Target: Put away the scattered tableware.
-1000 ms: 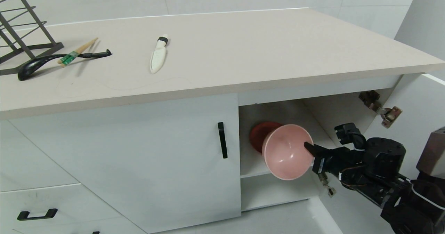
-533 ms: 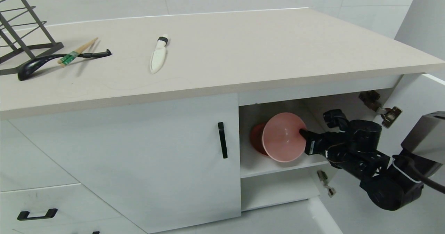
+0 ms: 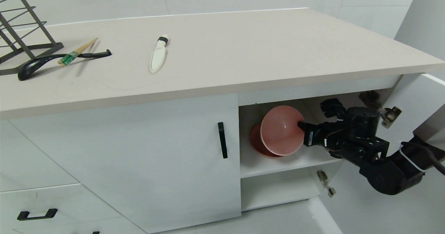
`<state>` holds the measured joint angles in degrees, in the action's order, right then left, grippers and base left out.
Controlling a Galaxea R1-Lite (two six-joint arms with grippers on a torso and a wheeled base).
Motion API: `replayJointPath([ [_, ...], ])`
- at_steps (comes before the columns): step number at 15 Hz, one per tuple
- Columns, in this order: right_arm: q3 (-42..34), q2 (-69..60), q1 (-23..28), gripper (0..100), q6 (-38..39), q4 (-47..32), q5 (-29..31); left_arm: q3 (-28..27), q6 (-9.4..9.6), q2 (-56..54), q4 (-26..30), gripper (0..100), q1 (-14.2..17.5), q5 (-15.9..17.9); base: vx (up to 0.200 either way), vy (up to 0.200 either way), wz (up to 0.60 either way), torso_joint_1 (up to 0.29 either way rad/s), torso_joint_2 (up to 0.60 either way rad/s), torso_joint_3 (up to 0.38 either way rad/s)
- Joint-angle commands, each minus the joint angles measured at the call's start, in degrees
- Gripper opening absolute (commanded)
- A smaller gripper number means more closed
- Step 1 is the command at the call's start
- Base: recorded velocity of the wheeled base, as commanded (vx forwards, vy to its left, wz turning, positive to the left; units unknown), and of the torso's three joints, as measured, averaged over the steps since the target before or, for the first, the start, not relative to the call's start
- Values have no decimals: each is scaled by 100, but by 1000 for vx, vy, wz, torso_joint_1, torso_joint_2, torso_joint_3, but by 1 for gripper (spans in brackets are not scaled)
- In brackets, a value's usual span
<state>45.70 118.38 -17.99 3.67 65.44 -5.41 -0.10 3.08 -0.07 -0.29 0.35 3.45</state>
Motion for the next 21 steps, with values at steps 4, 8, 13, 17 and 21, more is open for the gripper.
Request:
replayJointPath([
  [4,352,229,6,0,-341,-242,-4,1,-27,7,20,100,0,-178,0,0,0,0,0,0],
  [8,545,616,33,0,-349,-225,31,1,-27,7,20,100,0,-196,0,0,0,0,0,0],
  [13,914,1011,112,0,-349,-198,67,1,-36,7,20,100,0,-213,0,0,0,0,0,0],
  [17,932,1038,129,0,-358,-198,67,1,-45,7,20,100,0,-222,0,0,0,0,0,0],
  [21,905,1046,129,0,-367,-163,58,1,-36,7,20,100,0,-222,0,0,0,0,0,0],
])
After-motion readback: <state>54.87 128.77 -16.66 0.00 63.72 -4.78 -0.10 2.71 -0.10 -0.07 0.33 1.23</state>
